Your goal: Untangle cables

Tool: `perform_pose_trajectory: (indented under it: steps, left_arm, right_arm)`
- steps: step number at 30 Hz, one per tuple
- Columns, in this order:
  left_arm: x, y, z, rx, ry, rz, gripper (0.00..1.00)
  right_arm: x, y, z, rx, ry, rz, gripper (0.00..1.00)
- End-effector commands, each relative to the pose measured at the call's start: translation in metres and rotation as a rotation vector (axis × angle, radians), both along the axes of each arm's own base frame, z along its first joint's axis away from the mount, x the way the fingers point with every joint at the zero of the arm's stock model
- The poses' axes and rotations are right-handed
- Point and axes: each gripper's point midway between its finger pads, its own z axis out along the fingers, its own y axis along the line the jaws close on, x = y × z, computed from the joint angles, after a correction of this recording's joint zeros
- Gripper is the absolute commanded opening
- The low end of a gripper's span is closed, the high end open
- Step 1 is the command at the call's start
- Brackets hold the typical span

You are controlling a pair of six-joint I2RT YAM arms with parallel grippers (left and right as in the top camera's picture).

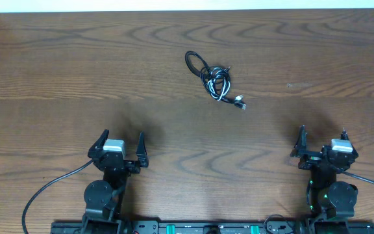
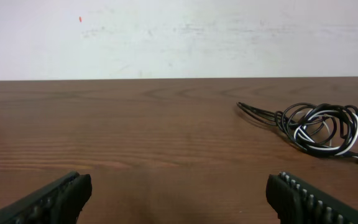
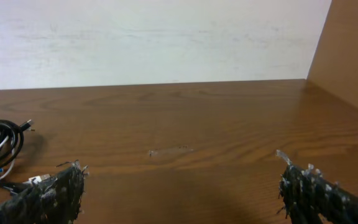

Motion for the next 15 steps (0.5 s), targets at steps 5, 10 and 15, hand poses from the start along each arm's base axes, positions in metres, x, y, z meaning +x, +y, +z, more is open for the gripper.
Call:
perform_pose_trajectory:
  steps: [5, 10, 15]
  left_arm:
    - [-0.0002, 0.0045, -0.0185, 0.021, 0.053, 0.023, 0.95]
    - [-0.0002, 0.0045, -0.0185, 0.021, 0.053, 0.023, 0.95]
    - [-0.0002, 0.0045, -0.0185, 0.021, 0.053, 0.023, 0.95]
  right_arm:
    - [-0.0003, 0.0013, 0.0002, -0.015, -0.001, 0.005, 0.99]
    - [-0.0003, 0.0013, 0.0002, -0.015, -0.001, 0.005, 0.99]
    - [-0.0003, 0.0013, 0.0002, -0.015, -0.001, 0.005, 0.99]
